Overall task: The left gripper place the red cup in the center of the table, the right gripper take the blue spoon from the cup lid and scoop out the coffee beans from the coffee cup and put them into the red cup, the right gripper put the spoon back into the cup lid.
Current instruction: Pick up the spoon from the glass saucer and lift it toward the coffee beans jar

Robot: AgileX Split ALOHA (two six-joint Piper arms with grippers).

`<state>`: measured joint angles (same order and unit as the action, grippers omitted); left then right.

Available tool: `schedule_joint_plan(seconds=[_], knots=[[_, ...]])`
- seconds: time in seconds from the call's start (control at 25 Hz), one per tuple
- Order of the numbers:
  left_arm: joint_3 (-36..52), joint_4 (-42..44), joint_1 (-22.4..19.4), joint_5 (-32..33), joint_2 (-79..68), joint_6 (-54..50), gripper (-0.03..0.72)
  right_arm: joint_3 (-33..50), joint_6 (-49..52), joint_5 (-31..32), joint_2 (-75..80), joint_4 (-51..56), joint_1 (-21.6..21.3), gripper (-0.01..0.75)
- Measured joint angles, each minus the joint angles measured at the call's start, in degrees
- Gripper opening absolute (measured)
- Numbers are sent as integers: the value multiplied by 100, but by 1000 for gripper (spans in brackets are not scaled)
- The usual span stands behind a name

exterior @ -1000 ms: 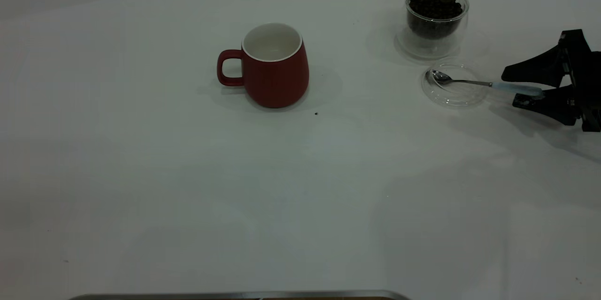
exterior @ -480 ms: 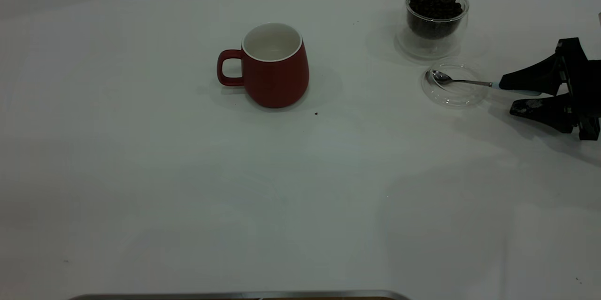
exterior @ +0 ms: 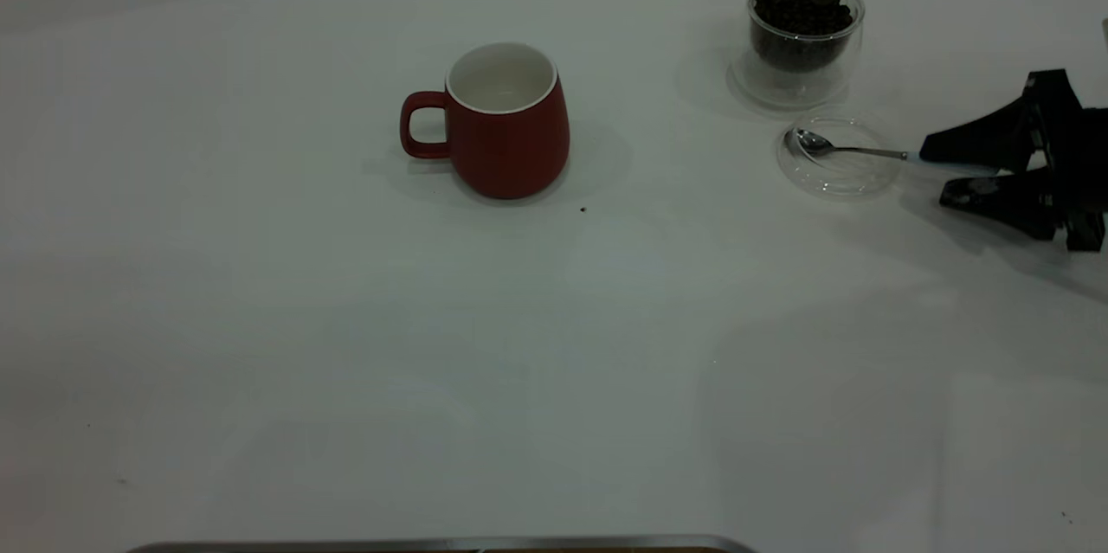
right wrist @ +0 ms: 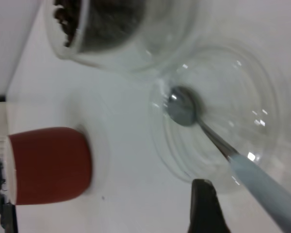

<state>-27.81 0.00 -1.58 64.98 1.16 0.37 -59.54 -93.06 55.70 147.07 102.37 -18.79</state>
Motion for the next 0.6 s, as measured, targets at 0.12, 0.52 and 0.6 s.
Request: schedule_joint_plan(seconds=[0.12,0.52,0.6], knots=[[0,0,0,0,0,0,534,-64,0,116,0,9,0,509],[0,0,0,0,0,0,534,-94,10,131,0,-25,0,509],[0,0,0,0,0,0,534,-94,16,135,0,-28,0,509]])
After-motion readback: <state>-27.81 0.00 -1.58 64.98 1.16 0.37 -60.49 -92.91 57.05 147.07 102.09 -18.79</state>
